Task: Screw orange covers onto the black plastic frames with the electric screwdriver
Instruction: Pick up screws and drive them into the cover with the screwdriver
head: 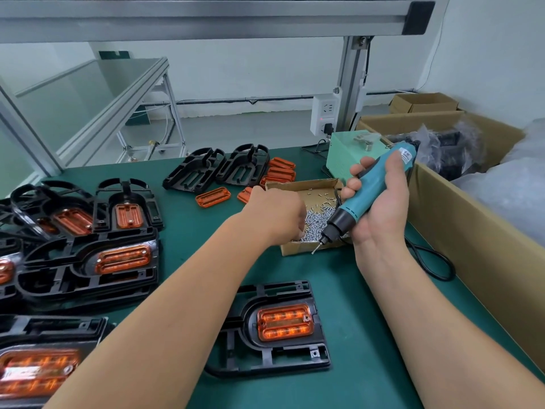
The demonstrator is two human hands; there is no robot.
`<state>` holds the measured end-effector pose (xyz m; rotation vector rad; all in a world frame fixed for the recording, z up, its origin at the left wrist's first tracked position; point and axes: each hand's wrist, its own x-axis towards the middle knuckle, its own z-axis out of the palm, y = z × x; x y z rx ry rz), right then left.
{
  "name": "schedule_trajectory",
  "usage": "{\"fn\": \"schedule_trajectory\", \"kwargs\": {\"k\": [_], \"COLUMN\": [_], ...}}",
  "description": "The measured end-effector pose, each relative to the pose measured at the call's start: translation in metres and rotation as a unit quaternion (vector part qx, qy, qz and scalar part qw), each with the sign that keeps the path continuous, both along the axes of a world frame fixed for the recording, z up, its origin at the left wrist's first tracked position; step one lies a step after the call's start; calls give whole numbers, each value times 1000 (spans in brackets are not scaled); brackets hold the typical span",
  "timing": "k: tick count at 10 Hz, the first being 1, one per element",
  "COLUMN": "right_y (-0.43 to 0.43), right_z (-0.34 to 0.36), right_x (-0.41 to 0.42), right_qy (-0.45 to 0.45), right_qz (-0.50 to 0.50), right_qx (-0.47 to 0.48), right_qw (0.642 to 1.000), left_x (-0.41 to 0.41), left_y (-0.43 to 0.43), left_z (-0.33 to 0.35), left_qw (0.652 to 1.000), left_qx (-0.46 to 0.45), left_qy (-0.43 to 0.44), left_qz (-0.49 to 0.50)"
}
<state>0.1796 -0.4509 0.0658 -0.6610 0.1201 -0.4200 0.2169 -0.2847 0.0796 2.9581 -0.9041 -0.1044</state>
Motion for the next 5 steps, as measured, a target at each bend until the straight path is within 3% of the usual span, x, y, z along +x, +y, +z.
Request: {"fn": "schedule_trajectory", "kwargs": {"k": [3, 5], "right_y": [0, 0], "right_z": [-1, -3], "right_x": [1, 1], "right_qy": [-2, -2], "right_qz": [4, 7], "right_qx": [-1, 0], "right_qw": [1000, 1000], "left_x": [-1, -10], "left_y": [2, 7], "left_z": [-11, -9], "left_qw": [1000, 996], "left_qx": [-11, -83], "left_qy": [-20, -19], "left_qz": [-17, 4]}}
